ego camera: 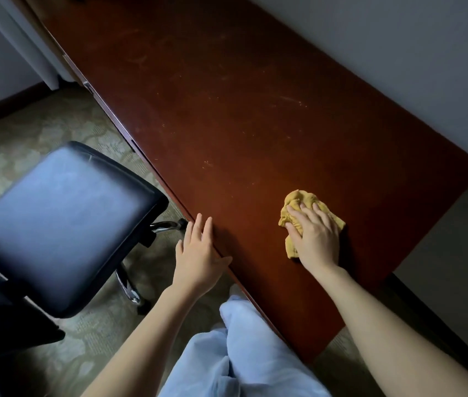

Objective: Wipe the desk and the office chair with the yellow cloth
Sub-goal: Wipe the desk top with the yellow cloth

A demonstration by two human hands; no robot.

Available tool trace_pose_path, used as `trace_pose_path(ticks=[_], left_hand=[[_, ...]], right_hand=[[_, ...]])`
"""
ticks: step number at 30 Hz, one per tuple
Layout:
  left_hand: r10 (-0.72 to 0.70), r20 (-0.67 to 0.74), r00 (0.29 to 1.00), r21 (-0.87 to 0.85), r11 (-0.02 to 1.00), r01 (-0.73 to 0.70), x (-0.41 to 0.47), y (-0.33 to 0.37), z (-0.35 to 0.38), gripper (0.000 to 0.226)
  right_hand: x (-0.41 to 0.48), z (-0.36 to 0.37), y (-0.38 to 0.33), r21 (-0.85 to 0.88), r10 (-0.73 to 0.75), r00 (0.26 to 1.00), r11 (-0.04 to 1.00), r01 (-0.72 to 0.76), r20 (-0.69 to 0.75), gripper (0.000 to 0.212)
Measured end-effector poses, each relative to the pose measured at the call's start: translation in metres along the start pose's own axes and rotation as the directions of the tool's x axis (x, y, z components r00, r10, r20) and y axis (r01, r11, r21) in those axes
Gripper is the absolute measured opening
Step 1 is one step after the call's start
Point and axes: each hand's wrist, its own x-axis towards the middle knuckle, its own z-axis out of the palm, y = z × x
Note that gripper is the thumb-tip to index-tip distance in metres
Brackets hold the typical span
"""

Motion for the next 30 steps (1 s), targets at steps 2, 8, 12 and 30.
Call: trace_pose_path(ticks=[2, 8, 12, 30], left_hand=[[-0.036, 0.017, 0.999, 0.025, 0.999, 0.036, 0.010, 0.000, -0.004, 0.100], [-0.054, 0.097, 0.994, 0.147, 0.988, 0.040, 0.041, -0.011, -0.015, 0.108], [-0.005, 0.086, 0.996, 0.249, 0.968, -0.017, 0.057, -0.021, -0.025, 0.115], [0.335, 0.342, 0.878, 0.381, 0.805, -0.455, 0.108, -0.063, -0.077, 0.085]], right_hand=[[0.028, -0.005, 0.001, 0.008, -0.002, 1.000, 1.000, 0.002, 0.024, 0.041], [0.110, -0.018, -0.006, -0.016, -0.016, 0.989, 1.000, 0.019, 0.150, 0.044], [0.135, -0.015, -0.023, -0.052, 0.007, 0.978, 0.999, 0.004, 0.207, 0.047], [0.046, 0.043, -0.131, 0.012, -0.137, 0.990, 0.990, 0.137, 0.016, 0.042]])
